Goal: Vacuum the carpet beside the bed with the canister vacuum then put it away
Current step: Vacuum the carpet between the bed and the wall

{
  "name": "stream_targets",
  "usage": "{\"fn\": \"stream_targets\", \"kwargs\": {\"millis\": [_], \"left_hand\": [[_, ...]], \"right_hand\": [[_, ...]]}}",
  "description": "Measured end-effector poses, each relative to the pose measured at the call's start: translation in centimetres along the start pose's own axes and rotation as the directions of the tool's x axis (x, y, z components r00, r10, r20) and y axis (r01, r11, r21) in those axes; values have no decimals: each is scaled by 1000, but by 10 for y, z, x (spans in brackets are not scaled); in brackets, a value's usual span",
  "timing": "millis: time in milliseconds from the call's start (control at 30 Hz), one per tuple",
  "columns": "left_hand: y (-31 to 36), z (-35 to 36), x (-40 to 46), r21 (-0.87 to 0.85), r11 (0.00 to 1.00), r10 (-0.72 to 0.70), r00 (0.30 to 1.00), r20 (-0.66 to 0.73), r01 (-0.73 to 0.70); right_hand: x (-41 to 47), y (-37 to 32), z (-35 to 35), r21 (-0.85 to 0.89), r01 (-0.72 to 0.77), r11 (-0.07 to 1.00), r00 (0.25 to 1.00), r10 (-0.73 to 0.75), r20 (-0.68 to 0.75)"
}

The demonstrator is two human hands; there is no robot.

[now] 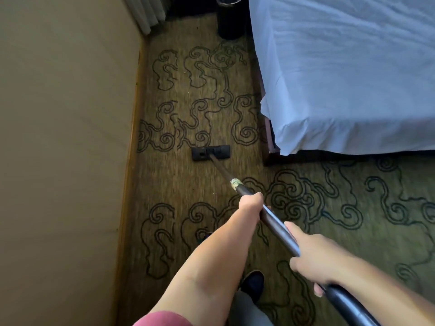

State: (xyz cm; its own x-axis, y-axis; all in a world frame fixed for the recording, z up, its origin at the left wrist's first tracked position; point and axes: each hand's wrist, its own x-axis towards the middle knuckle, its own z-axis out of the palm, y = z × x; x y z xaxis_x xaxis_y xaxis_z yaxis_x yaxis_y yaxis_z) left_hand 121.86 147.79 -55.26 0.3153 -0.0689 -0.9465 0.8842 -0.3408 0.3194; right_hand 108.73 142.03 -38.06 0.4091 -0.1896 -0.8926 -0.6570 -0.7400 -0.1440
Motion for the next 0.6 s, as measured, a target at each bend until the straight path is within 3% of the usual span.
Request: {"fn": "stream_targets", "kwargs": {"millis": [367, 600], "left_hand": [[-57, -22, -41, 56, 996, -71, 997, 13, 70], [-137, -24, -67, 39, 995, -90, 996, 13, 90]], "right_hand": [[-52, 1, 43, -16, -12, 1000, 999, 12, 34], [-102, 24, 107, -18, -34, 999, 998, 34, 49]]}}
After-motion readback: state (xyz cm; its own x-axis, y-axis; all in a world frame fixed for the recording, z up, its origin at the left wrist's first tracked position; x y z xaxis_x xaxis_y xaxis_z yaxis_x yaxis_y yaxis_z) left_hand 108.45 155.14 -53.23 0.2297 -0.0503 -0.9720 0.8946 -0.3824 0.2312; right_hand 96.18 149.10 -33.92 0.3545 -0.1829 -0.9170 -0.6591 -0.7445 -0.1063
